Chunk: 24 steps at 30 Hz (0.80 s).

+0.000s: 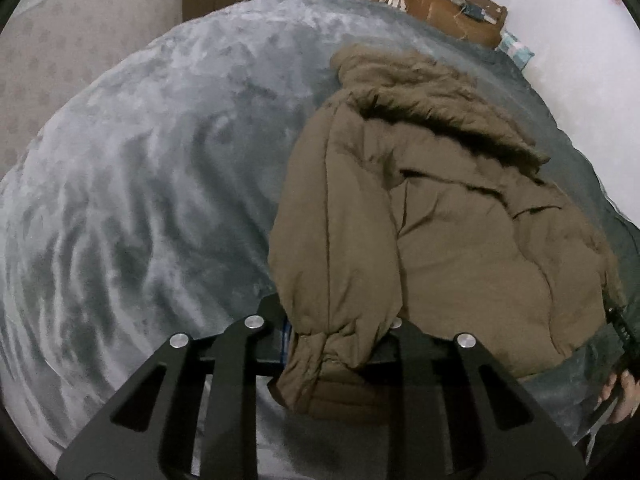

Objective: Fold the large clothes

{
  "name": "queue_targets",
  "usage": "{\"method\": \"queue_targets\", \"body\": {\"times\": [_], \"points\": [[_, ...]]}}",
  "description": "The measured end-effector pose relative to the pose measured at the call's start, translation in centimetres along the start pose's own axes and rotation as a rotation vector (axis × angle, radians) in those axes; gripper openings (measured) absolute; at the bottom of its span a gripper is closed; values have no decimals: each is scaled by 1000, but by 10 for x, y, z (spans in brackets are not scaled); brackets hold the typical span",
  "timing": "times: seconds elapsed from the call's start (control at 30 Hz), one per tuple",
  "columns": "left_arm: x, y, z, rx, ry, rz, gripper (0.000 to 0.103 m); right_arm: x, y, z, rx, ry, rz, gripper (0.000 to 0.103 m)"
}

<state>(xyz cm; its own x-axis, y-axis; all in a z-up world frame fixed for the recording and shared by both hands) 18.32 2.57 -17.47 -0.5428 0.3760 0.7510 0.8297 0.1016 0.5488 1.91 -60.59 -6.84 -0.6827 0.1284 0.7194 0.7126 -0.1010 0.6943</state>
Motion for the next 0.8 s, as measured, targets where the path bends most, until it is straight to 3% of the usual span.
{"method": "queue_targets", "body": {"times": [0.27, 0.5, 0.7, 0.8], "points": [[-1, 58, -28, -59, -41, -47, 24, -10, 49, -3, -16, 25, -55, 19], [-1, 142, -69, -130, -87, -136, 26, -28, 144, -13, -99, 49, -126, 18], [-16, 219, -96, -132, -108, -175, 28, -62, 227, -5, -180, 81, -110, 18], [-29, 253, -111, -145, -81, -177, 29, -79, 265, 14, -177, 84, -109, 18]]}}
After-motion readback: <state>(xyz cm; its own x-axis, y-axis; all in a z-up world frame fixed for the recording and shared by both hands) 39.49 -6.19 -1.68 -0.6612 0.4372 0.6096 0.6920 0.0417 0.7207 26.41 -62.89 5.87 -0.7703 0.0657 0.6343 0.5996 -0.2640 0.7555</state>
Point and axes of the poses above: each gripper's, at about its wrist camera, not at the fingertips, and x roughly against the way its jaws point, z to its left, y to its top, the point moved 5 cm from there along -x, roughly the way its jaws point, and after that the axes turned 11 degrees about -y, right-handed, at the moved point
